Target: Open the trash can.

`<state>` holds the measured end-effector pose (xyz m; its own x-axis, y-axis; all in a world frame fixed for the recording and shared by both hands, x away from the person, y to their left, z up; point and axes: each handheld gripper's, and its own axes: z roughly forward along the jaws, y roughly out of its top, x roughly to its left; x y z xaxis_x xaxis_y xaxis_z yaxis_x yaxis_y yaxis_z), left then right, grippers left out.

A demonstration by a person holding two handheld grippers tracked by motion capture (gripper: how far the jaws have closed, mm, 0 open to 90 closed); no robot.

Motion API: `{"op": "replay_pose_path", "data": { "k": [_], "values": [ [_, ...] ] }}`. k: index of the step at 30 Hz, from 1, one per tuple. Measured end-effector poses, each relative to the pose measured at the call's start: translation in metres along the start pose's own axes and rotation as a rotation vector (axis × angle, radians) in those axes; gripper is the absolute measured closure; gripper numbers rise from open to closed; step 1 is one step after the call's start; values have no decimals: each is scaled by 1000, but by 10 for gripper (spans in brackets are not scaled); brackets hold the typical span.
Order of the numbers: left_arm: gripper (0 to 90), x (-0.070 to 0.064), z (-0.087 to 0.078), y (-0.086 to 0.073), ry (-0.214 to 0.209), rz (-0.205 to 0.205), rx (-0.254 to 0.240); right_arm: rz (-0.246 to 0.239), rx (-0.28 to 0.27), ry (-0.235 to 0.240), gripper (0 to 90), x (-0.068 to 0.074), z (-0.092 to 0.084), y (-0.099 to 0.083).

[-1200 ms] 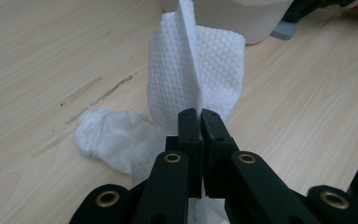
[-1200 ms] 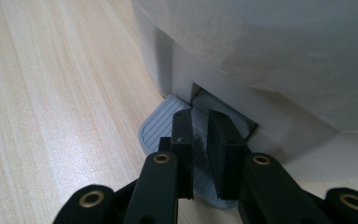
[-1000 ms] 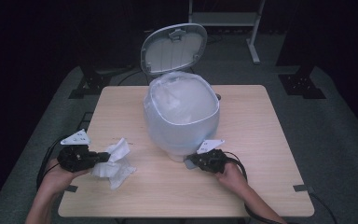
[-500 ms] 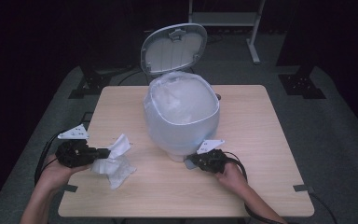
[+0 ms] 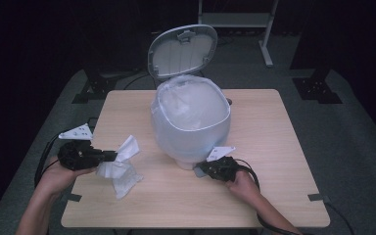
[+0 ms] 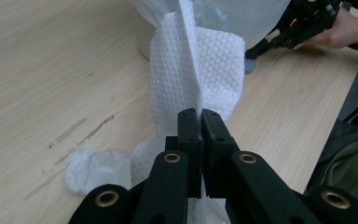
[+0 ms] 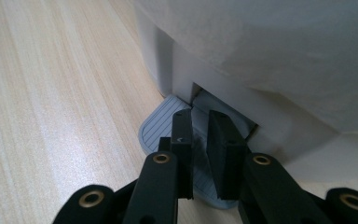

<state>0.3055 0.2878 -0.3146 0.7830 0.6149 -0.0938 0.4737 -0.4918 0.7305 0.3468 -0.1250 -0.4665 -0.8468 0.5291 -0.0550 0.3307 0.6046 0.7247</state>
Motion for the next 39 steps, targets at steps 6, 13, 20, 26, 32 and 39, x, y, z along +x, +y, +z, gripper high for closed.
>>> {"op": "replay_pose_path", "data": {
  "k": [6, 13, 20, 26, 32, 39],
  "values": [
    [876, -2, -5, 13, -23, 14, 11, 5, -1, 2, 800, 0, 0, 0],
    [878, -5, -8, 24, -42, 24, 16, 5, -1, 1, 800, 0, 0, 0],
    [879, -4, -14, 39, -45, 32, 14, 5, -2, 0, 800, 0, 0, -1],
    [878, -7, -20, 55, -36, 59, 18, 3, -2, -1, 799, 0, 0, -1],
    [878, -9, -24, 71, -30, 76, 11, 2, -2, 0, 798, 0, 0, 0],
    [878, -11, -27, 87, -27, 92, 14, 2, 1, -4, 798, 1, 0, 0]
  ]
}}
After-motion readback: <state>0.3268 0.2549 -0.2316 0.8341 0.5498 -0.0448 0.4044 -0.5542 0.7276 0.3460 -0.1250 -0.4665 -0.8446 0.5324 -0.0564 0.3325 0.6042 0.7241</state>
